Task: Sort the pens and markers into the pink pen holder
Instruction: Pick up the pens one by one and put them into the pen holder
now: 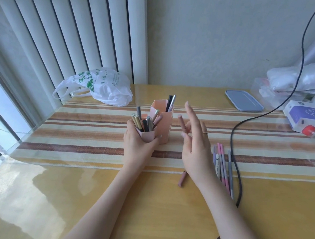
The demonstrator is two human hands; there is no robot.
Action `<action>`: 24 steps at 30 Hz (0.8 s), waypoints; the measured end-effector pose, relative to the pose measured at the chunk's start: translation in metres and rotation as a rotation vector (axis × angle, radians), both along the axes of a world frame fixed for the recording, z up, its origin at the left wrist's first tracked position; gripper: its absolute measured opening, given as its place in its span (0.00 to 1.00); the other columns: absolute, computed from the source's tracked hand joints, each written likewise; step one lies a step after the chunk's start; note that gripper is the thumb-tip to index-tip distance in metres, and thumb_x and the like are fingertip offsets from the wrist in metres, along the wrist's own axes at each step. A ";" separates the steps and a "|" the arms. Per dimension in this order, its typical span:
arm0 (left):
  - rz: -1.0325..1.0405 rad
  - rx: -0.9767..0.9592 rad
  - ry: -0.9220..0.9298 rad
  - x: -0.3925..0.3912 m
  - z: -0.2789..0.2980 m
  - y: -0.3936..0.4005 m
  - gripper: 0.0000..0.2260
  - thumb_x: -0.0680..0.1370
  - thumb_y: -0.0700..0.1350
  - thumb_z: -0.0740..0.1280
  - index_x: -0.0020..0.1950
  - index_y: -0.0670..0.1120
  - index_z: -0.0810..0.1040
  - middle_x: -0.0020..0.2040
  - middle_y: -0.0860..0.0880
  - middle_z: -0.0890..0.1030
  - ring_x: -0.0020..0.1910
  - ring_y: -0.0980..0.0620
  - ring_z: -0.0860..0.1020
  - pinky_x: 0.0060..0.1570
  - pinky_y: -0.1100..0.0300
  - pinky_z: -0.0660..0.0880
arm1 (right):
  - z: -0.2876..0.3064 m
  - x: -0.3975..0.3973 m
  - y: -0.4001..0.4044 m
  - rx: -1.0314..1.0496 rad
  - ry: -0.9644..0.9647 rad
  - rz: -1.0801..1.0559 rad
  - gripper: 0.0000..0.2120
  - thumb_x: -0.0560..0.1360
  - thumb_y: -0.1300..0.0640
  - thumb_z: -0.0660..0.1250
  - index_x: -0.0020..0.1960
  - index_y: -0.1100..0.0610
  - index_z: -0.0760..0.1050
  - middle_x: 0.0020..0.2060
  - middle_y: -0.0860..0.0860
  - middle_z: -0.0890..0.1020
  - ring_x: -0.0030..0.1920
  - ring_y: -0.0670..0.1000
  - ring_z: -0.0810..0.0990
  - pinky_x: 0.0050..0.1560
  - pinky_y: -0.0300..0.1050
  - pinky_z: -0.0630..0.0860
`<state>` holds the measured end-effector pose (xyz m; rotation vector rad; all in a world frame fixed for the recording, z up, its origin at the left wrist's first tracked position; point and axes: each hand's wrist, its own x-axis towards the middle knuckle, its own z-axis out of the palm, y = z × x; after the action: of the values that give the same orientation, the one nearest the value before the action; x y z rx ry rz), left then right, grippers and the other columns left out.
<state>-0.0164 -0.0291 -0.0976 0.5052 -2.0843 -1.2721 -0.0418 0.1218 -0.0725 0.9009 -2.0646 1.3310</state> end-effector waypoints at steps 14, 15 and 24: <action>-0.040 -0.401 0.043 0.004 0.001 0.012 0.28 0.67 0.46 0.75 0.62 0.42 0.69 0.55 0.48 0.76 0.65 0.42 0.66 0.56 0.67 0.59 | 0.020 0.010 0.006 -0.563 -0.172 0.068 0.24 0.78 0.70 0.60 0.70 0.53 0.65 0.57 0.36 0.77 0.47 0.54 0.84 0.46 0.39 0.79; -0.043 -0.415 0.045 0.005 0.002 0.013 0.28 0.66 0.45 0.75 0.63 0.41 0.68 0.55 0.48 0.76 0.66 0.42 0.66 0.57 0.67 0.59 | 0.022 0.011 0.006 -0.590 -0.181 0.072 0.24 0.77 0.71 0.61 0.70 0.56 0.65 0.58 0.39 0.77 0.46 0.52 0.84 0.48 0.41 0.80; -0.034 -0.457 0.027 0.004 0.000 0.013 0.29 0.67 0.46 0.75 0.63 0.41 0.68 0.57 0.47 0.76 0.67 0.41 0.65 0.56 0.66 0.60 | 0.026 0.018 0.002 -0.770 -0.148 0.115 0.22 0.74 0.74 0.65 0.58 0.52 0.63 0.50 0.36 0.76 0.47 0.49 0.81 0.49 0.62 0.80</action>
<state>-0.0120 -0.0164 -0.0972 0.2454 -2.2731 -0.7728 -0.0234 0.1234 -0.0465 0.5797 -1.3899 2.0829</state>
